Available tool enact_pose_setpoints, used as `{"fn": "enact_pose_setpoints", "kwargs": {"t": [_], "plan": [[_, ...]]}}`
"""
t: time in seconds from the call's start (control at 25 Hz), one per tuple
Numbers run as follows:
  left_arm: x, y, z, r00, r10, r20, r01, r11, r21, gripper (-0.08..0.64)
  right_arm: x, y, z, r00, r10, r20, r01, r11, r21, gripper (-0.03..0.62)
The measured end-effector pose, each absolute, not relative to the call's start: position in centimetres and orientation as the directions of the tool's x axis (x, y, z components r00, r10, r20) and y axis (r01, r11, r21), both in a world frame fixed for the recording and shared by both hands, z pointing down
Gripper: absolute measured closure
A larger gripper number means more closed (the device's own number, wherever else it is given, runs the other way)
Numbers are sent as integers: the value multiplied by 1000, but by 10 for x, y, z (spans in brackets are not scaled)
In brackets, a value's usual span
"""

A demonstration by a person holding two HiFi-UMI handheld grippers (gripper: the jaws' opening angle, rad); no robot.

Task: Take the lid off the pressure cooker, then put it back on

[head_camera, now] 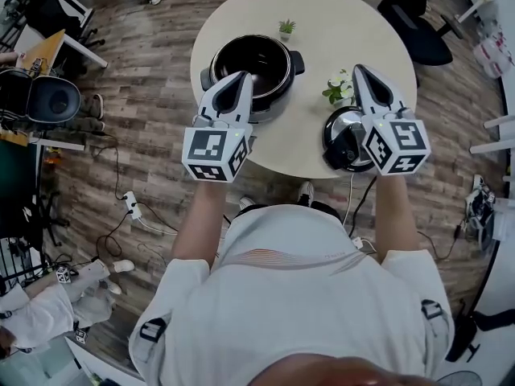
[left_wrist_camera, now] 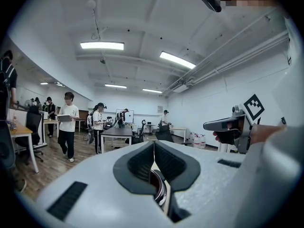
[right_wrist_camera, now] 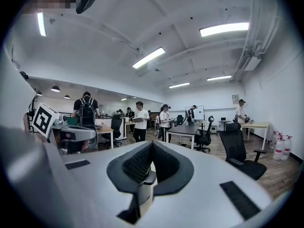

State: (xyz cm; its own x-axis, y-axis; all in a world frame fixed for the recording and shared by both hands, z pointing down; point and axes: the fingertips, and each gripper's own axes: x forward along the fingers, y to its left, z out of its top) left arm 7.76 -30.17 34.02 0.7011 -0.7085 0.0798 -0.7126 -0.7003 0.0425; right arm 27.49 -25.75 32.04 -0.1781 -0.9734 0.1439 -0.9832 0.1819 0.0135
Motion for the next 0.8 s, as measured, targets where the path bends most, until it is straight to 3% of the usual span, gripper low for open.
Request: {"fn": "enact_pose_setpoints", "kwargs": {"t": [0.8], "plan": [[81, -292, 339, 711, -700, 70, -703, -709, 50, 552, 275, -246, 321, -167, -973, 157, -985, 173, 25, 592]]}}
